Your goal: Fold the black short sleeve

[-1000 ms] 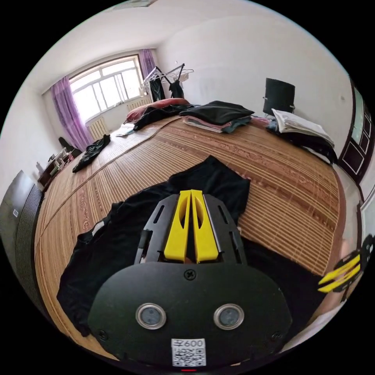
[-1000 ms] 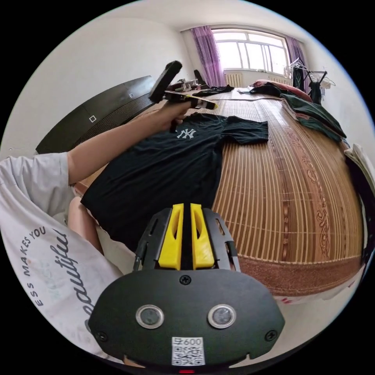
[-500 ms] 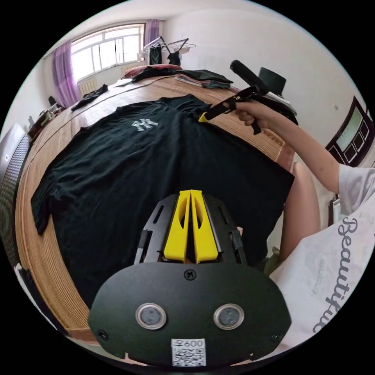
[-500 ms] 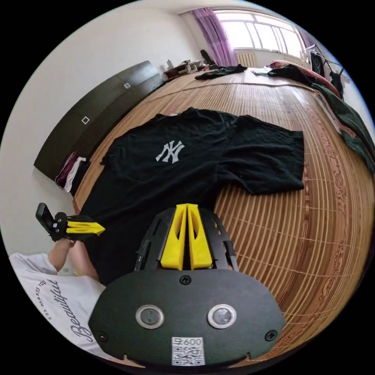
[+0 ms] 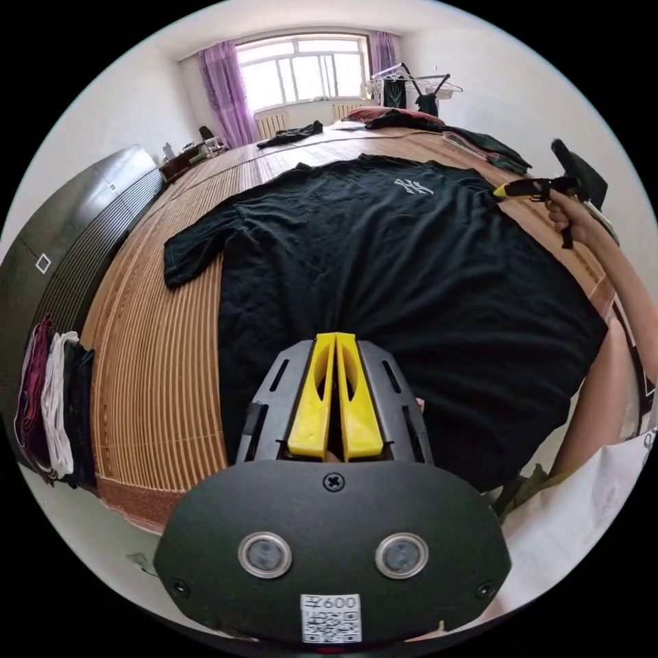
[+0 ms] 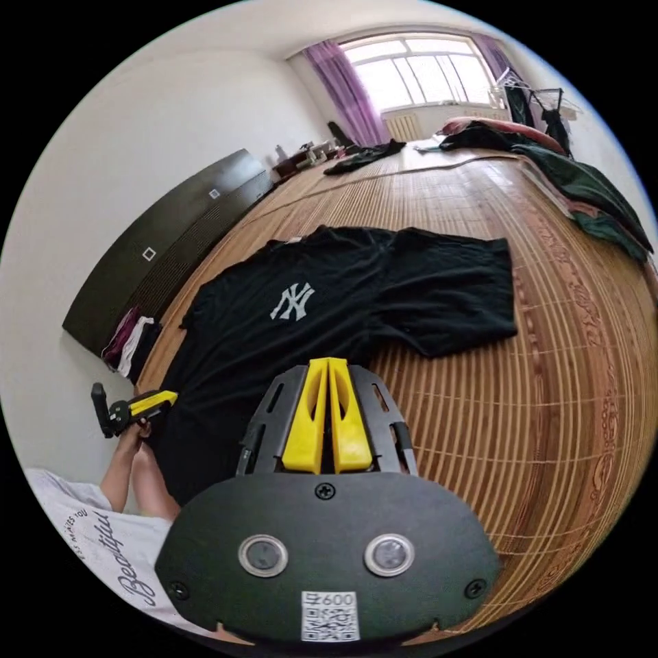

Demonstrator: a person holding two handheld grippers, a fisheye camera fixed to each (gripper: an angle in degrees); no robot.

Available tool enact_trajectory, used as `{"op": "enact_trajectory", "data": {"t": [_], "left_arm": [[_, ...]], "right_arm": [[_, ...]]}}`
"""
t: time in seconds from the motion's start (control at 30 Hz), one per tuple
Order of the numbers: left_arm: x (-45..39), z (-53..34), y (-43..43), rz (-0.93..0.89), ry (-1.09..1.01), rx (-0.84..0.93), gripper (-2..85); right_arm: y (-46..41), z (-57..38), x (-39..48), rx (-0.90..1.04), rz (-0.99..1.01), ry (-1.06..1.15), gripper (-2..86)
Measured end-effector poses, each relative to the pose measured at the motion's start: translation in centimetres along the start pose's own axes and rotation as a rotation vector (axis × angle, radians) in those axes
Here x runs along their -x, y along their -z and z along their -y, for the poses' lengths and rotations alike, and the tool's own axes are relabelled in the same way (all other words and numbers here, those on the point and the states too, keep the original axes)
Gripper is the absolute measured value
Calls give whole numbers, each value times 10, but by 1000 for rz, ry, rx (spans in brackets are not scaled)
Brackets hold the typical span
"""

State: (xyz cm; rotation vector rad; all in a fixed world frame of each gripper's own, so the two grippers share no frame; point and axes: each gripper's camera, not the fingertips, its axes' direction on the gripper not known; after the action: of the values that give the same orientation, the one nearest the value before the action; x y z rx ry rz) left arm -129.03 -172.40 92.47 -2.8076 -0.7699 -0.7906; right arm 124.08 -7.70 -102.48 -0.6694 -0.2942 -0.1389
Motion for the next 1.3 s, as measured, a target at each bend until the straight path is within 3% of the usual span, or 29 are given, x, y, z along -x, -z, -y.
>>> {"op": "enact_trajectory", "data": {"t": [0.03, 0.13, 0.3, 0.5, 0.6, 0.67, 0.73, 0.87, 1.0, 1.17, 1.3], "left_arm": [[-12, 6, 8, 36, -23, -2, 5], [-27, 20, 30, 55, -48, -3, 4], [-23, 50, 72, -83, -63, -2, 5], [80, 127, 146, -114, 136, -134, 6], [139, 203, 123, -159, 227, -127, 5], [152, 261, 75, -144, 217, -26, 5], [149, 289, 27, -91, 178, 121, 5], [144, 320, 43, 80, 214, 69, 7], [129, 339, 68, 115, 194, 60, 7], [144, 288, 187, -58, 362, -143, 6], [89, 227, 269, -141, 205, -116, 7]], "right_arm": [[-19, 1, -5, 59, -57, -10, -8], [-3, -15, -52, -36, -47, -118, -8], [13, -17, -56, -64, -88, -111, -9], [35, 7, -20, -161, -37, -31, -8], [-4, 35, -41, -62, -77, -74, -8], [-45, 51, -63, 54, -156, -76, -8], [-44, 59, -80, 7, -134, -124, -8], [-51, 75, -96, -5, -192, -111, -8], [-45, 70, -106, -47, -131, -138, -8], [21, -7, -61, -94, -34, 23, -8], [52, -107, -21, 4, 35, 135, -7]]}}
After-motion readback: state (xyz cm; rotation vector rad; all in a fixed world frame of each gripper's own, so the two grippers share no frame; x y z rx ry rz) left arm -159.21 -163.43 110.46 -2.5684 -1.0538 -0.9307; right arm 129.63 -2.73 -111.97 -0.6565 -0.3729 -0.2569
